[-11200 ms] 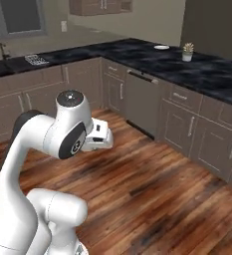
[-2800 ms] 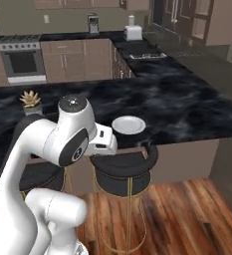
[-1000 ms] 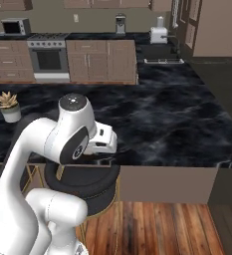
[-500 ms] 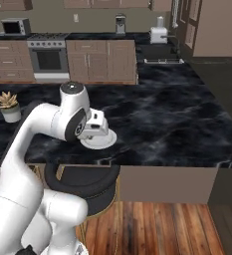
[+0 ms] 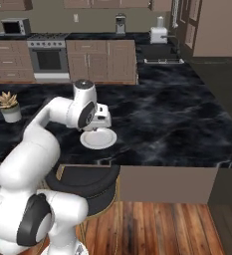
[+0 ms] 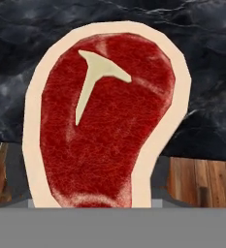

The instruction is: Take the steak from the fridge and place it on the digital scale on the counter by the fridge. Wait a few seconds for a reading, then move it to the plate on the dining counter.

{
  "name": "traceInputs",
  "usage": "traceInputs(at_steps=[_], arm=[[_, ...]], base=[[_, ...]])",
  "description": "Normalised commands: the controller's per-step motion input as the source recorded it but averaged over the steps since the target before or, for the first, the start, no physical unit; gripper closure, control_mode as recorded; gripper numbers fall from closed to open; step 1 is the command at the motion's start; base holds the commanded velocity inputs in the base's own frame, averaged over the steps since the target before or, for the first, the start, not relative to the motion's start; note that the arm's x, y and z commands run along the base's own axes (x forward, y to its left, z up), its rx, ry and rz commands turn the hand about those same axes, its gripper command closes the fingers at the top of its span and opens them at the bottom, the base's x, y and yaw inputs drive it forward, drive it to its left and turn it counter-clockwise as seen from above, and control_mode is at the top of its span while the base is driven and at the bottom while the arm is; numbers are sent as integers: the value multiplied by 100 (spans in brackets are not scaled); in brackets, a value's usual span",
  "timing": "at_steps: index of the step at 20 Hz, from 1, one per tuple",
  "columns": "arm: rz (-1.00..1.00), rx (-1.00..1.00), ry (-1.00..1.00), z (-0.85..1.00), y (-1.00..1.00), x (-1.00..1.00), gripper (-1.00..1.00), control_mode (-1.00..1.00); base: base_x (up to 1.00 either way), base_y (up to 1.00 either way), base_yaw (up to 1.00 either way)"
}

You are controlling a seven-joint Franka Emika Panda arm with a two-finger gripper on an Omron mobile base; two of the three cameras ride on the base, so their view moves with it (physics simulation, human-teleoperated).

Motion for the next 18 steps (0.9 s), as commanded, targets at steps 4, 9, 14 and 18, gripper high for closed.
traceInputs(at_steps=[4,9,14,18], arm=[[3,0,0,-68,0,94,100,-100],[5,0,0,-63,0,73,100,-100],[5,3,0,-51,0,41,100,-100],[6,1,0,-13,0,10,100,-100]], base=[[0,0,0],[0,0,0],[0,0,0],[0,0,0]])
